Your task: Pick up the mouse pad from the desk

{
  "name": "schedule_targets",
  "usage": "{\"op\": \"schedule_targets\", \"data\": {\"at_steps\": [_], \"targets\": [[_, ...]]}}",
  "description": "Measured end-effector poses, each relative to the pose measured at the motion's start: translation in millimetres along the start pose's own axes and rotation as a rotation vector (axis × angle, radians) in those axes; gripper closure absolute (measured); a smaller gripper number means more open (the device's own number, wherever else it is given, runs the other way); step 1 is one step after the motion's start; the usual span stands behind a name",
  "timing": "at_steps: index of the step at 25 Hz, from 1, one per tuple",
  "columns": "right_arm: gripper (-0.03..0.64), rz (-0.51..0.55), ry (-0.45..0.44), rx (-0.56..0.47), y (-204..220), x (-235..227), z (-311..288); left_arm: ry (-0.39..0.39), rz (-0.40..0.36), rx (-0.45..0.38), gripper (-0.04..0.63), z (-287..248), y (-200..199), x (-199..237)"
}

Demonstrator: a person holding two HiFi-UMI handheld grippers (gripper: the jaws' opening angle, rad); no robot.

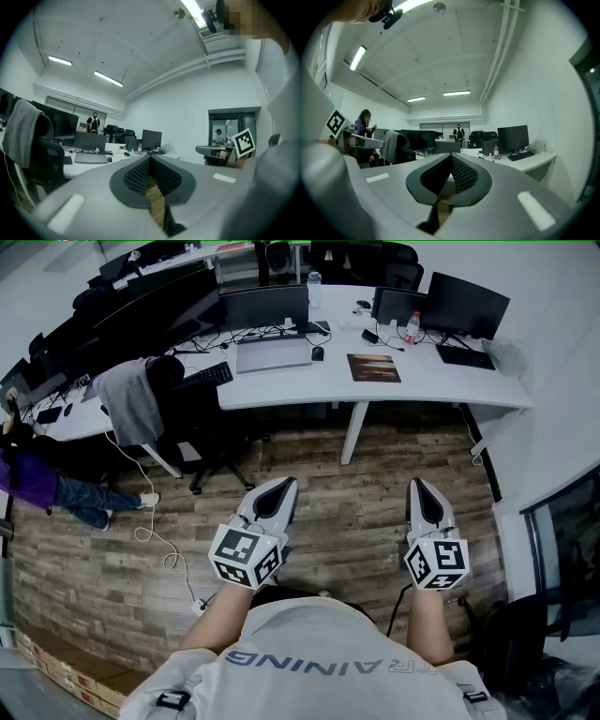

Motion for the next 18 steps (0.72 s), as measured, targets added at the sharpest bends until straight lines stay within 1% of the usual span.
{"op": "schedule_targets", "data": {"at_steps": [5,11,15,18], "targets": [[0.603,0.007,-0.009,0.002,-0.2,0.3,-0.9,0.007,0.001,-0.004,0.595,-0.9,-0.2,-4.4],[0.603,-0.001,0.003,-0.01,-0.8,-4.9,1.9,0.005,-0.001,-0.006,0.595,-1.8,-0.1,-6.9],[0.603,-0.032,0.03,-0.058,-9.2,-17.0,7.2,0.007,-0.003,-0.01,0.595,-2.5,-3.2,-7.3],[0.603,-0.037,0.031,-0.083,-13.5,-20.4,10.6,0.002,-0.005,-0.013,0.595,-1.6,-4.4,-7.0]]}}
Point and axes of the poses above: the fingertips, and each gripper's own axes: z backward along the fingers, x to its left, y out of its underside, the point moved 3 cm from there along z, backward along the fingers, and after that the axes turned 4 degrees about -y, right-handed, at the moved point
